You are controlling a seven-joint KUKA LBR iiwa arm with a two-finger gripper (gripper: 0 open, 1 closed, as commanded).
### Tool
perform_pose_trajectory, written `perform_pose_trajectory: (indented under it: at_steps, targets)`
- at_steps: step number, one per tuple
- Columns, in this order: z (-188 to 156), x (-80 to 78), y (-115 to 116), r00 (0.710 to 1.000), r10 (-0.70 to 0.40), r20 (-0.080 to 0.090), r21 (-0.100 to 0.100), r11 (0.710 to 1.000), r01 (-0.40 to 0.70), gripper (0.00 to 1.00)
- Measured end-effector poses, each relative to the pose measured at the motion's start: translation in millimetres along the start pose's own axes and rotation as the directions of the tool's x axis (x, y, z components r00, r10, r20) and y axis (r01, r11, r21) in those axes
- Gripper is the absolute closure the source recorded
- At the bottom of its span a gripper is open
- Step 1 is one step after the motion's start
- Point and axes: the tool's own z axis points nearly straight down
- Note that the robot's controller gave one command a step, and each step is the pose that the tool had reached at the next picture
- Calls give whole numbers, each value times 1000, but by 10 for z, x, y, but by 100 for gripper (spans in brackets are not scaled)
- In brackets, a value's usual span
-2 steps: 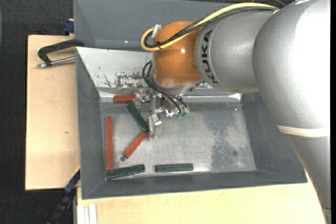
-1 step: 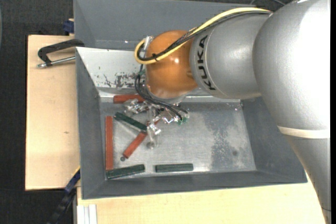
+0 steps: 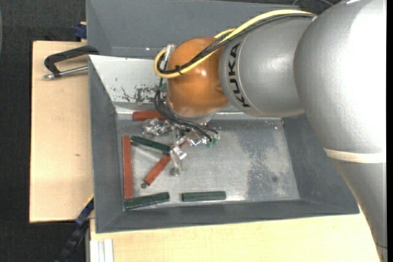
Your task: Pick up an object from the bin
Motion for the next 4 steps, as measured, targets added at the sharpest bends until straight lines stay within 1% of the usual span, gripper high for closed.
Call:
perform_pose_trajectory:
  at_steps: [1, 2, 3, 4]
  targets:
    - [16, -255, 130, 1000, -30, 6, 0, 1000, 30, 100]
    - [16, -254, 129, 1000, -30, 6, -1, 1000, 30, 100]
    - [-1147, -185, -211, 997, -78, 6, 1, 997, 78, 100]
    - [-1146, -185, -210, 997, -78, 6, 1, 997, 78, 100]
